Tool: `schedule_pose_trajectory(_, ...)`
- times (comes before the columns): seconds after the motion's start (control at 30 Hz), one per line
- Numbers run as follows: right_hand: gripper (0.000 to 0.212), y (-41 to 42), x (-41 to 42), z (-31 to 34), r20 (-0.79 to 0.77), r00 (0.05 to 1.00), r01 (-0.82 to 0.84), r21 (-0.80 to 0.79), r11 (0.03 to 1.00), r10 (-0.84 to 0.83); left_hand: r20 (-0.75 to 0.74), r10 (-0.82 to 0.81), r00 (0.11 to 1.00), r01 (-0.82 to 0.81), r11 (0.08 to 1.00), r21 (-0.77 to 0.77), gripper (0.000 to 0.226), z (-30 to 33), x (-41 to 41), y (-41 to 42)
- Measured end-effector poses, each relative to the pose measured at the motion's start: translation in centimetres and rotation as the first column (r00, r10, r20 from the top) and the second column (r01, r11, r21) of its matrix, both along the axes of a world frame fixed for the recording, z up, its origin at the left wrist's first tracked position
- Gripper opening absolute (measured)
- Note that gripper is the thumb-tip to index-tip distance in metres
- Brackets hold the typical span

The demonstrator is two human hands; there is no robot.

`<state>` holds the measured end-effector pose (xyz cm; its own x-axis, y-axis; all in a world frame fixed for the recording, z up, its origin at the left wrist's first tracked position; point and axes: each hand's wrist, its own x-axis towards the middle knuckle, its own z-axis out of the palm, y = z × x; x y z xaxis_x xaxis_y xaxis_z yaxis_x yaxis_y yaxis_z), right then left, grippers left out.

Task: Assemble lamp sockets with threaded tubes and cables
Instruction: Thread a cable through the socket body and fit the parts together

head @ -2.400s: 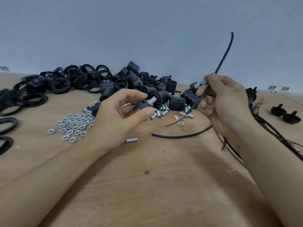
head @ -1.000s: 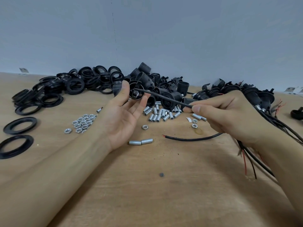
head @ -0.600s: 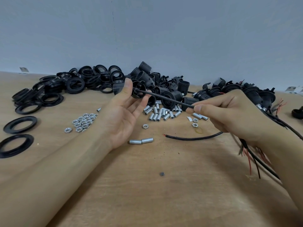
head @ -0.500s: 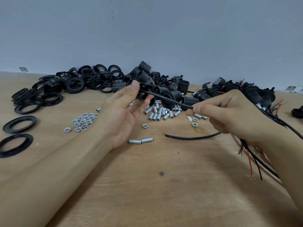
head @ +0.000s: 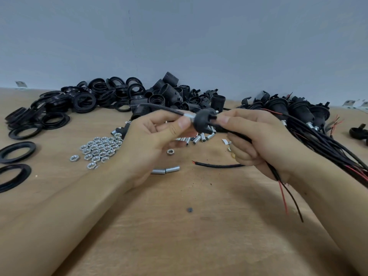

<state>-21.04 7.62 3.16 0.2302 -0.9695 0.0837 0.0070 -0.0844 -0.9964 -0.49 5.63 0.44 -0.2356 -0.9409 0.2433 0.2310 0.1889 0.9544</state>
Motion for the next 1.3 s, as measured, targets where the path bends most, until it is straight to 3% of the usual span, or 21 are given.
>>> schedule_pose_trajectory(0.07,0.016,0.1,0.5,-0.2,0.028,0.999,-0.017,0.034,0.999,0.017,0.069,-0.047,0.997,0.049,0.998,-0.033,0.028,-0.1,-0.3,0.5)
schedule_pose_trajectory(0.17,0.021,0.2,0.9,-0.3,0.077,0.991,-0.116,0.088,0.989,0.109,0.050,-0.083,0.995,0.084,0.996,-0.027,0.018,-0.1,-0.4,0.5)
schedule_pose_trajectory(0.3,0.030,0.3,0.0,0.1,0.247,0.943,-0.256,0.102,0.961,0.225,-0.156,-0.075,0.985,0.093,0.990,0.110,0.018,0.3,-0.2,0.0)
schedule_pose_trajectory(0.43,0.061,0.1,-0.5,-0.7,0.109,0.965,-0.243,0.035,0.969,0.238,-0.319,0.005,0.948,0.082,0.963,0.258,0.012,0.6,0.4,-0.4)
schedule_pose_trajectory(0.5,0.064,-0.1,0.2,-1.2,0.101,0.971,-0.214,-0.042,0.976,0.217,-0.268,-0.018,0.963,0.085,0.967,0.240,0.013,0.5,0.4,-0.3)
schedule_pose_trajectory(0.63,0.043,-0.1,1.0,-1.4,0.203,0.951,-0.204,-0.150,0.967,0.232,-0.184,-0.105,0.977,0.139,0.974,0.181,0.008,0.2,-0.1,0.2)
schedule_pose_trajectory(0.73,0.039,-0.2,1.3,-1.2,0.308,0.941,-0.120,-0.092,0.989,0.142,-0.249,-0.078,0.965,0.133,0.968,0.214,0.028,0.3,-0.1,0.2)
schedule_pose_trajectory(0.83,0.036,-0.3,1.2,-0.9,0.376,0.926,-0.021,-0.038,0.999,0.034,-0.174,-0.050,0.983,0.082,0.980,0.180,0.025,0.2,-0.2,0.3)
schedule_pose_trajectory(1.0,0.035,-0.2,1.1,-0.6,0.443,0.896,-0.057,0.068,0.996,0.021,-0.101,-0.074,0.992,0.087,0.987,0.133,0.032,0.1,-0.5,0.6)
schedule_pose_trajectory(1.17,0.038,-0.3,1.5,-0.9,0.408,0.912,-0.054,0.027,0.998,0.039,0.161,0.062,0.985,-0.048,0.995,-0.092,0.028,-0.3,-1.0,1.1)
schedule_pose_trajectory(1.3,0.022,-0.7,1.0,-0.7,0.542,0.823,0.102,0.157,0.982,-0.172,0.247,0.236,0.940,-0.163,0.945,-0.283,0.017,-0.2,-0.7,1.1)
